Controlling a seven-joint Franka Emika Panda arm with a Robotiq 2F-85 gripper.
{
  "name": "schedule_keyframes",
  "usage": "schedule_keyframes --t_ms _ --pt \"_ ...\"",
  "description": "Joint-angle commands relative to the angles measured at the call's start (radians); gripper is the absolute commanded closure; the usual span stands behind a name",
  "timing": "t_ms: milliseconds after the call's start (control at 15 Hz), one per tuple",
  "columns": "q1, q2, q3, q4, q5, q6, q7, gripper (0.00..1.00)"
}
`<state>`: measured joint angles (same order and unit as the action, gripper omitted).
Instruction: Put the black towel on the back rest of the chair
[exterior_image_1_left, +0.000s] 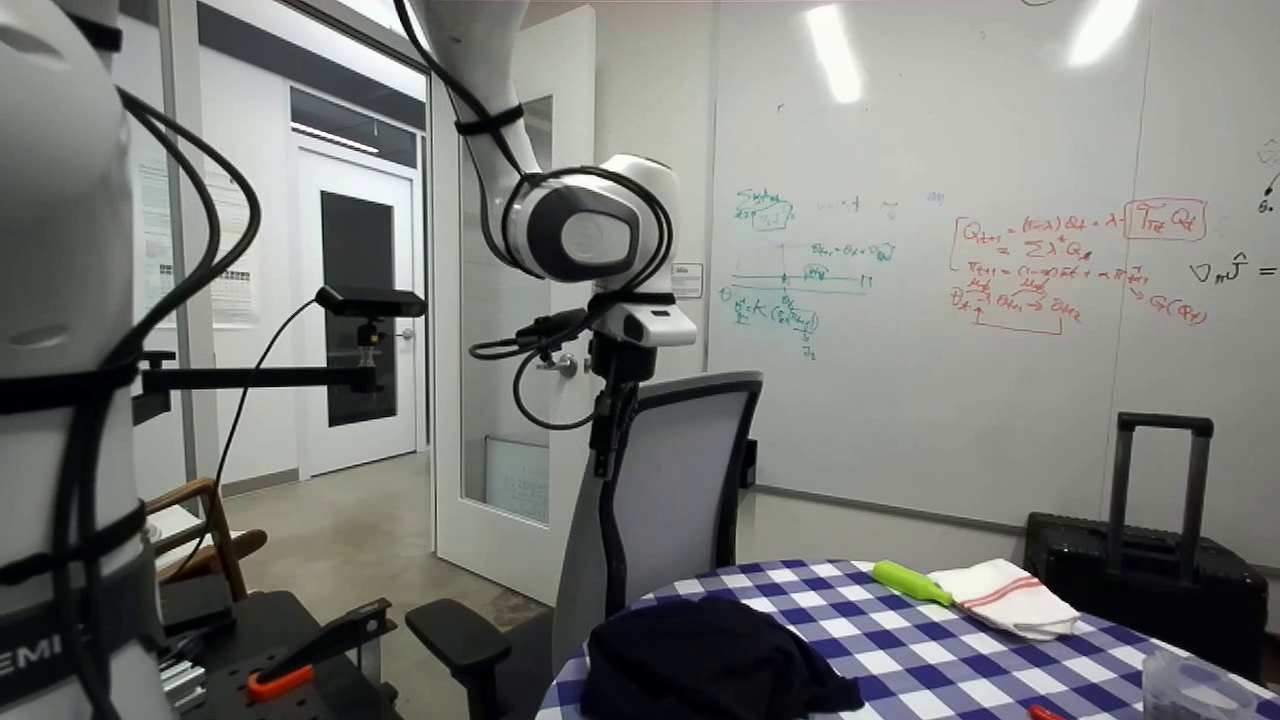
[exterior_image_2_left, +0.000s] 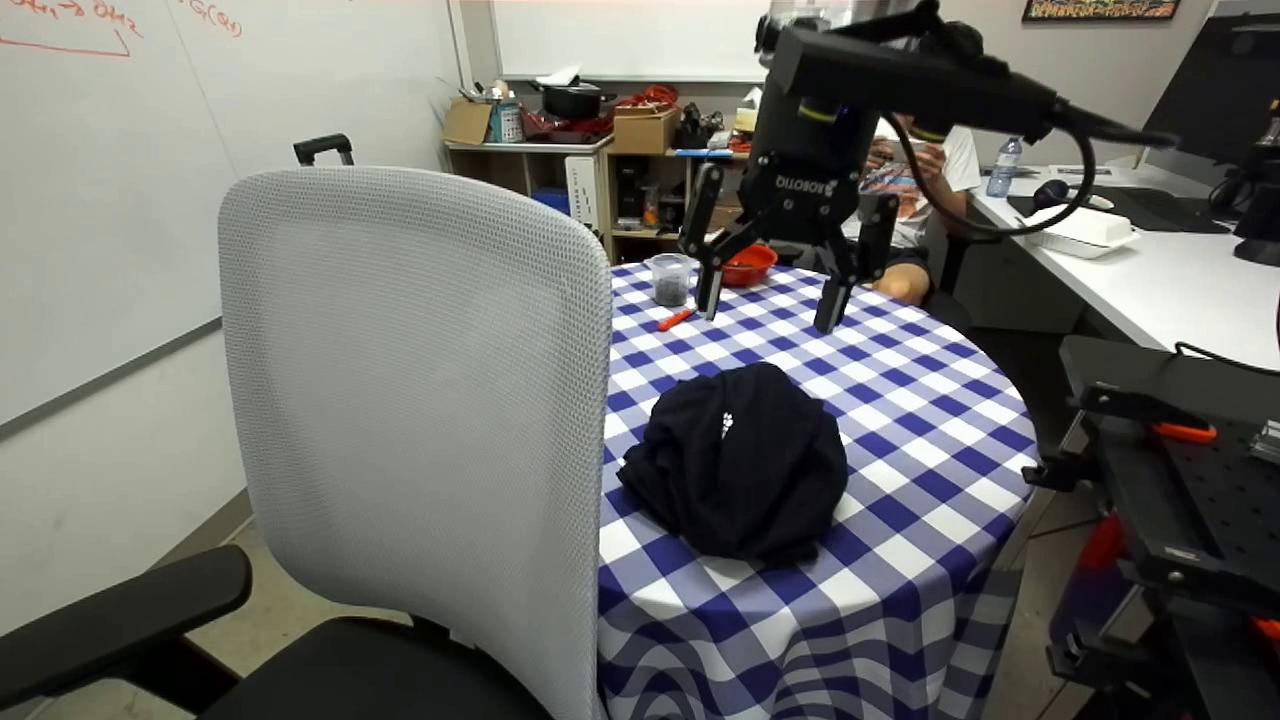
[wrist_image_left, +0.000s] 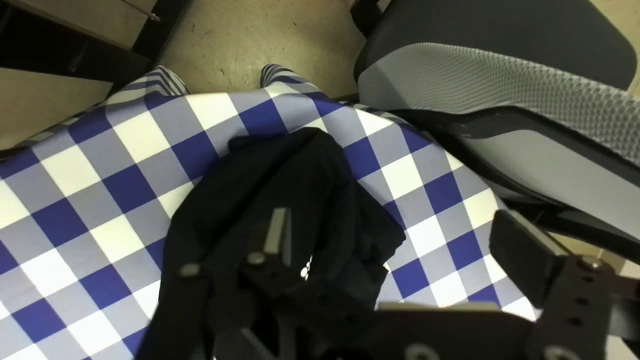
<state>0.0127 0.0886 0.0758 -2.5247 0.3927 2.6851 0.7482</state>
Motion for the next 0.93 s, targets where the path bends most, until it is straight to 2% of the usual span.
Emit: schedule_keyframes --t_ms 0,400,867 --pt "0.047 0.132 -0.034 0.066 -0.098 0.069 0.148 0.0" --pt "0.136 0.305 -0.126 0.15 -0.22 0.176 0.282 0.0" --pt "0.181 0.452 -0.177 0.257 -0.192 0.224 0.291 0.0"
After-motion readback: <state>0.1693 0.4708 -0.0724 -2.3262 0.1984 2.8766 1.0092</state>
